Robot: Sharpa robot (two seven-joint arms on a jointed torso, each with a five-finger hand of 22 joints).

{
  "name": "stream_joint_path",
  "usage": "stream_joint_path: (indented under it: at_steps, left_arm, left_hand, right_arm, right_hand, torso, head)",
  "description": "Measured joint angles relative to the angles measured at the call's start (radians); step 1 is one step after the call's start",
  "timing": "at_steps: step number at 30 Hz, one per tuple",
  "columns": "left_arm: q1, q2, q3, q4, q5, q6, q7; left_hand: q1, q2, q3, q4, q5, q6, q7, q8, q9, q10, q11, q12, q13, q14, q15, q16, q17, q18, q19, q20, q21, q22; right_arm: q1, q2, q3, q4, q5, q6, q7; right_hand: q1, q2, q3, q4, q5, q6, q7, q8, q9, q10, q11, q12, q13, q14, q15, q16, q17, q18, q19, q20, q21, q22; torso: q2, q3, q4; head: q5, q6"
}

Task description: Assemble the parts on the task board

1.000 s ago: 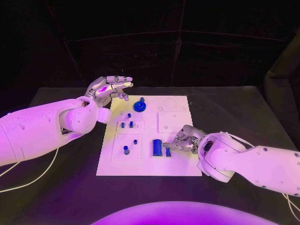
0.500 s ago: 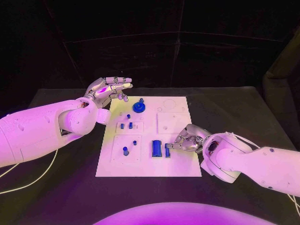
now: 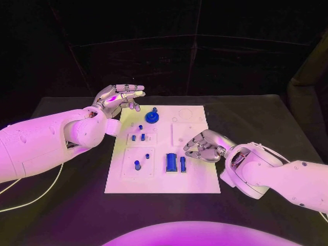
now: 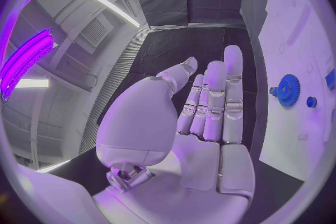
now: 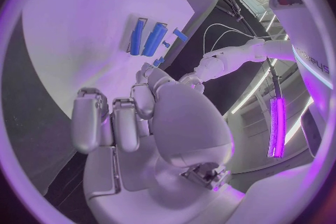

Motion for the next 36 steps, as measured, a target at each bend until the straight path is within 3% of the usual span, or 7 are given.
stream_joint_path:
  at_steps: [5, 10, 15, 36]
  left_arm:
    - [0.0, 0.0, 0.0, 0.0, 0.0, 0.0, 0.0]
    - [0.0, 0.0, 0.0, 0.0, 0.0, 0.0, 0.0]
    - [0.0, 0.0, 0.0, 0.0, 0.0, 0.001, -0.001]
    - [0.0, 0.0, 0.0, -0.002, 0.0, 0.001, -0.001]
  left_hand:
    - [0.0, 0.0, 0.0, 0.0, 0.0, 0.0, 0.0, 0.0, 0.0, 0.0, 0.0, 0.0, 0.0, 0.0, 0.0, 0.0, 0.0, 0.0, 0.0, 0.0, 0.0, 0.0]
    - [0.0, 0.0, 0.0, 0.0, 0.0, -0.004, -0.004, 0.004, 0.0, 0.0, 0.0, 0.0, -0.001, -0.004, -0.004, 0.0, -0.002, 0.0, 0.0, 0.0, 0.0, 0.0]
    - [0.0, 0.0, 0.0, 0.0, 0.0, -0.004, -0.004, 0.004, 0.0, 0.0, 0.0, 0.0, -0.001, -0.004, -0.004, 0.0, -0.002, 0.0, 0.0, 0.0, 0.0, 0.0]
    - [0.0, 0.0, 0.0, 0.0, 0.0, -0.004, -0.004, 0.004, 0.0, 0.0, 0.0, 0.0, -0.001, -0.004, -0.004, 0.0, -0.002, 0.0, 0.0, 0.0, 0.0, 0.0]
  right_arm:
    - [0.0, 0.012, 0.0, -0.015, -0.05, 0.019, 0.021]
    - [0.0, 0.021, 0.0, -0.029, -0.087, 0.043, 0.019]
    - [-0.001, 0.029, 0.0, -0.039, -0.112, 0.069, 0.01]
    - [0.0, 0.043, 0.0, -0.056, -0.16, 0.156, -0.021]
  right_hand:
    - [-0.014, -0.014, 0.109, -0.034, 0.046, 0.0, 0.0, -0.006, -0.043, -0.002, 0.002, 0.0, -0.002, 0.0, 0.0, 0.0, 0.0, 0.0, 0.004, 0.004, 0.006, 0.004]
    - [-0.067, -0.062, 0.24, -0.062, 0.137, 0.004, 0.004, -0.006, -0.081, -0.005, 0.005, 0.004, 0.001, 0.004, 0.004, 0.0, 0.0, 0.0, 0.004, 0.004, 0.006, 0.005]
    - [-0.124, -0.081, 0.32, -0.078, 0.157, 0.018, 0.007, -0.006, -0.104, -0.005, 0.005, 0.012, 0.003, 0.0, 0.007, 0.0, 0.0, 0.0, 0.0, 0.007, 0.006, 0.005]
    - [-0.154, -0.086, 0.354, -0.083, 0.182, 0.05, 0.003, -0.006, -0.117, -0.005, 0.005, 0.012, 0.002, 0.0, 0.007, 0.004, 0.0, 0.0, 0.0, 0.007, 0.01, 0.005]
  torso:
    - [0.0, 0.0004, 0.0007]
    - [0.0, 0.0001, 0.002]
    - [0.0, 0.0, 0.002]
    - [0.0, -0.0005, 0.001]
  head:
    - [0.0, 0.0]
    - [-0.001, -0.002]
    - [0.0, -0.003]
    - [0.001, -0.009]
